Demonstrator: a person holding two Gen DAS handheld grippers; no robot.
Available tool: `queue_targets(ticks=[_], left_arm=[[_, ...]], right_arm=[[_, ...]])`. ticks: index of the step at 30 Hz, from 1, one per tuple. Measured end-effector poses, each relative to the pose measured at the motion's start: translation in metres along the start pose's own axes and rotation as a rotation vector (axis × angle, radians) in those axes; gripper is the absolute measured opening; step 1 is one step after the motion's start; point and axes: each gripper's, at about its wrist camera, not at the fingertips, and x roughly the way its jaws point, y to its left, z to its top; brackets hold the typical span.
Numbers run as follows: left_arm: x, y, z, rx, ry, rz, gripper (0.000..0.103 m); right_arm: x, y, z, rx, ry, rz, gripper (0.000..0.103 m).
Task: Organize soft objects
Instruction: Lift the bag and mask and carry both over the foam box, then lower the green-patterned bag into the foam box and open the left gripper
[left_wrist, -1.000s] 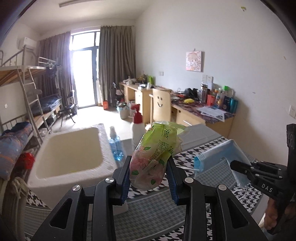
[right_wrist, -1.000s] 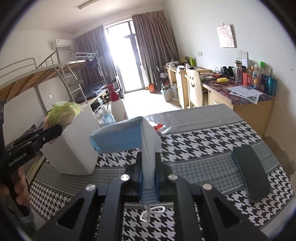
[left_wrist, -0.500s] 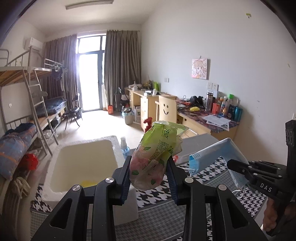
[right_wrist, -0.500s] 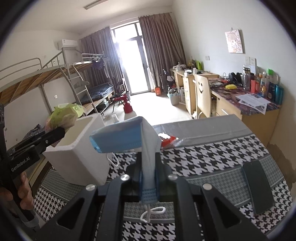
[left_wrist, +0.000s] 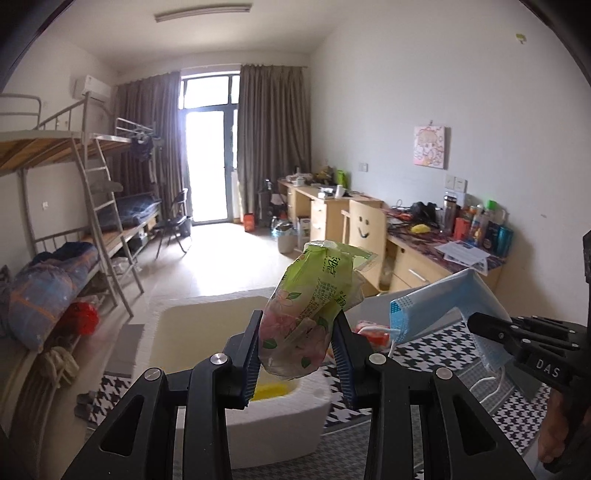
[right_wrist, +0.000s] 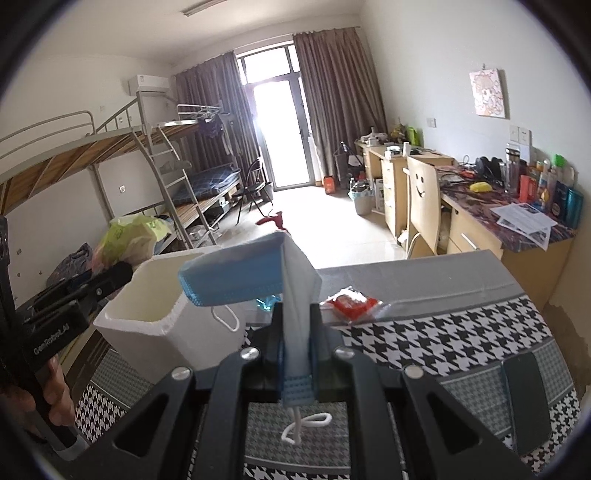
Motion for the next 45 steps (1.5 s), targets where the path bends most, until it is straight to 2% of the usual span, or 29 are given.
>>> queue_targets(ticks=[21, 31, 40, 43, 45], left_arm=[[0.034, 0.050, -0.001, -0.072, 0.061, 0.152, 0.037], [0.047, 0.064, -0.006, -0.094, 0.124, 0.176, 0.037], [0.056, 0.070, -0.008, -0.095, 0.161, 0.175, 0.037], [0.059, 0.068, -0.009, -0.079, 0.178, 0.149, 0.046], [0.058, 0.068, -0.009, -0.071, 0.177, 0.159, 0.059]], right_arm=[[0.033, 0.049, 0.020, -0.111, 0.036, 0.042, 0.014], [0.045, 0.072, 0.032, -0.152, 0.040, 0.086, 0.014], [0.052, 0.079, 0.040, -0.155, 0.036, 0.087, 0.014], [0.052, 0.079, 0.039, -0.153, 0.035, 0.083, 0.014], [0.053, 0.080, 0.039, -0.149, 0.035, 0.082, 0.014]])
